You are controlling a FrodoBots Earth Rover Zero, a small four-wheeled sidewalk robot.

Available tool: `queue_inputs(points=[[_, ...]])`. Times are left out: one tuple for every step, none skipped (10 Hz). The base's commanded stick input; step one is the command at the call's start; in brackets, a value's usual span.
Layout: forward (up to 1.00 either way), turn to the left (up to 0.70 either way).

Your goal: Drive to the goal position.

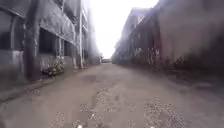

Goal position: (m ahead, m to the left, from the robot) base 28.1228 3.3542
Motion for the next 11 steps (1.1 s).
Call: queue_inputs(points=[[1.00, 0.02], [1.00, 0.02], [1.00, 0.02], [1.00, 0.02], [1.00, 0.02], [1.00, 0.02], [1.00, 0.02], [1.00, 0.02], [1.00, 0.02], [1.00, 0.02], [1.00, 0.02]])
